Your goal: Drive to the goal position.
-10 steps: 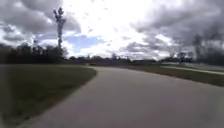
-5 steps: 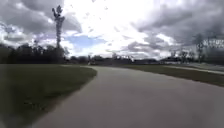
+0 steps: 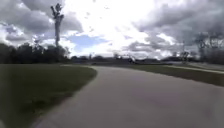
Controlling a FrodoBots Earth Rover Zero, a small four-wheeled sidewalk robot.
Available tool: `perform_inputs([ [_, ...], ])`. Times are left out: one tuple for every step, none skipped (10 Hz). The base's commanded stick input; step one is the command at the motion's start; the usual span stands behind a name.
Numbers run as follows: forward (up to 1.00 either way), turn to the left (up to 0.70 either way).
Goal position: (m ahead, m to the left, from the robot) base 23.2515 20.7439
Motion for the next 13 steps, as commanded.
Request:
perform_inputs([
  [1.00,0.00],
  [1.00,0.00],
  [1.00,0.00],
  [1.00,0.00],
  [1.00,0.00],
  [1.00,0.00],
  [1.00,0.00],
  [1.00,0.00],
  [1.00,0.00],
  [1.00,0.00],
  [1.00,0.00],
  [1.00,0.00],
  [1.00,0.00],
])
